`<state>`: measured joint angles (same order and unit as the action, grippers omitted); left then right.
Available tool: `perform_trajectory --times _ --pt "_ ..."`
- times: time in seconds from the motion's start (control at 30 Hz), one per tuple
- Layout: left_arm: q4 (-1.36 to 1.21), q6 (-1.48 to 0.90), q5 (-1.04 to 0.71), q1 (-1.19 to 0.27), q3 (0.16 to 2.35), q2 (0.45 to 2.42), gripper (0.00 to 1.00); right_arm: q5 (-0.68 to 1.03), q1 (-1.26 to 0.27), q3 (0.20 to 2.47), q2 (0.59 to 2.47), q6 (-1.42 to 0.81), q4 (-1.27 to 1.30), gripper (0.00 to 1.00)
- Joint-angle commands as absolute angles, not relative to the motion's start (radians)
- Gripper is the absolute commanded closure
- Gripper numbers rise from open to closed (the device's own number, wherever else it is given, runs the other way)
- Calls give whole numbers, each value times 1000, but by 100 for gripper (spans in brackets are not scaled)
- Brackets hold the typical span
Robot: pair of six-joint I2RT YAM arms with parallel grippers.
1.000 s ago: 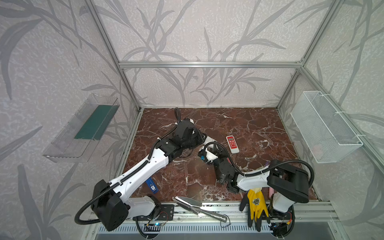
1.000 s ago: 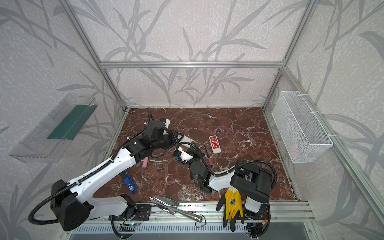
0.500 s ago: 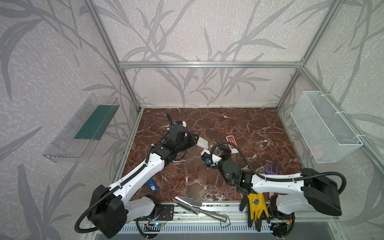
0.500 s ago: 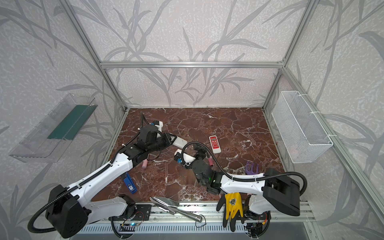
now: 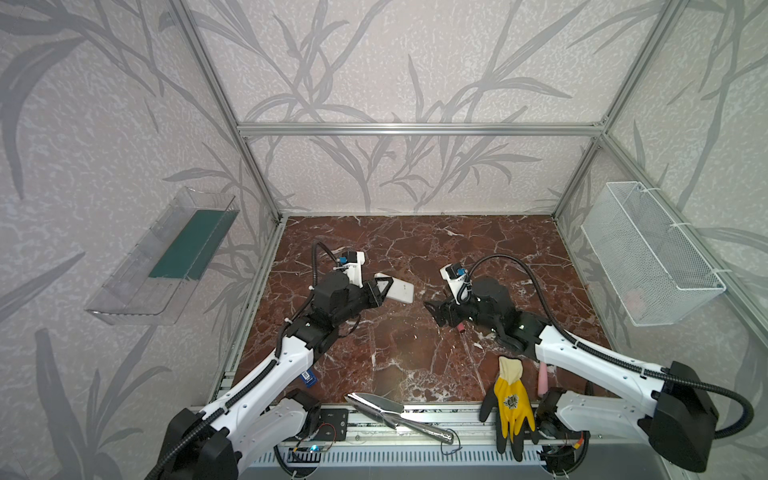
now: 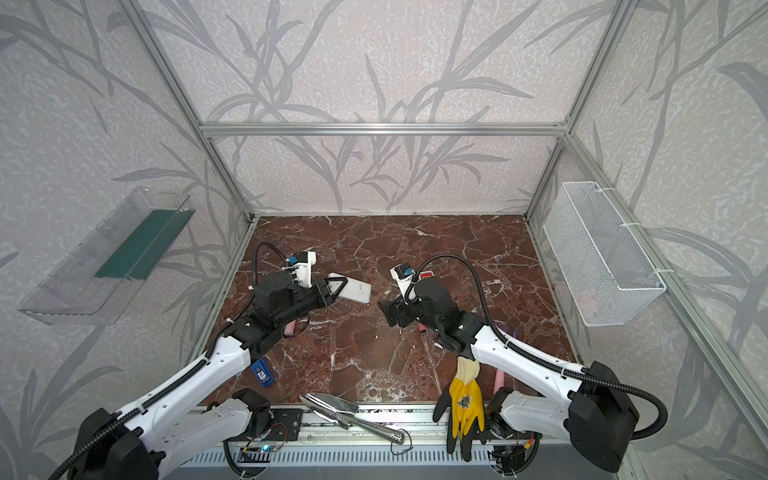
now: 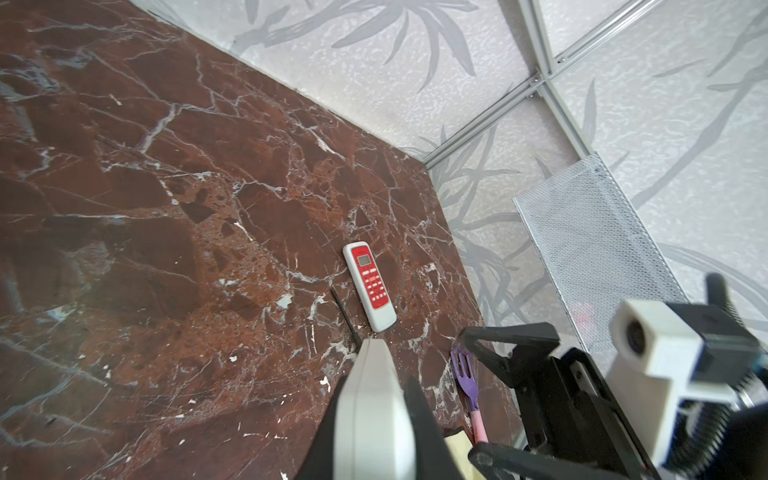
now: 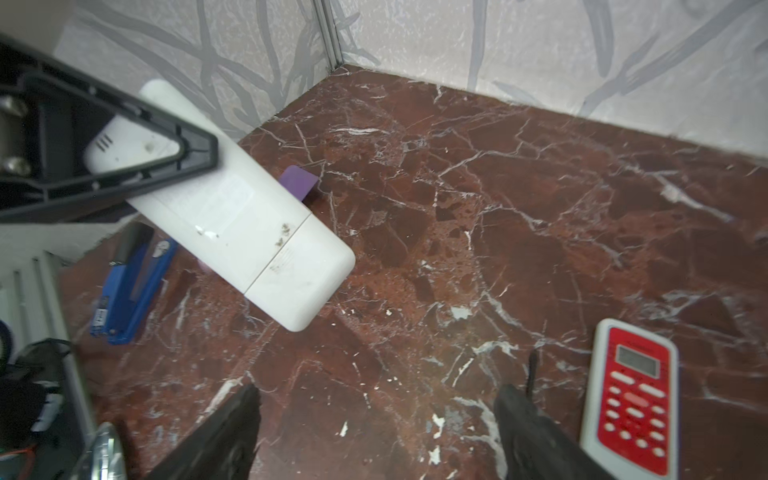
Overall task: Unload the batteries from the remote control
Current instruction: 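Turn the white remote over with the left gripper, presenting its back to the right gripper, then grip the battery cover with the right gripper and slide it off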
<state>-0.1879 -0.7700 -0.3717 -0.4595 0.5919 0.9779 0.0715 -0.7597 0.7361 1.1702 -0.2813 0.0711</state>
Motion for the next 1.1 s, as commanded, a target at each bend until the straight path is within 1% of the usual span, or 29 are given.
perform_trajectory --times 0.0,0.13,0.37,0.5,0.9,0.97,1.07 --pt "-390 -801 -458 -454 539 953 100 299 -701 772 1169 -539 87 13" --pt "-547 -891 -496 -452 487 958 100 368 -680 809 1172 -594 101 16" --pt "-701 -1071 -470 -453 468 975 100 422 -678 873 1204 -632 110 23" --pt "-748 -1144 -465 -451 469 975 100 432 -675 895 1224 -668 105 30" --pt "-825 -1218 -493 -451 457 983 100 512 -669 927 1283 -723 225 37" --pt "-830 -1224 -501 -451 460 985 100 522 -664 925 1294 -736 252 39" --pt "-847 -1236 -513 -451 460 992 100 539 -657 926 1312 -752 285 47"
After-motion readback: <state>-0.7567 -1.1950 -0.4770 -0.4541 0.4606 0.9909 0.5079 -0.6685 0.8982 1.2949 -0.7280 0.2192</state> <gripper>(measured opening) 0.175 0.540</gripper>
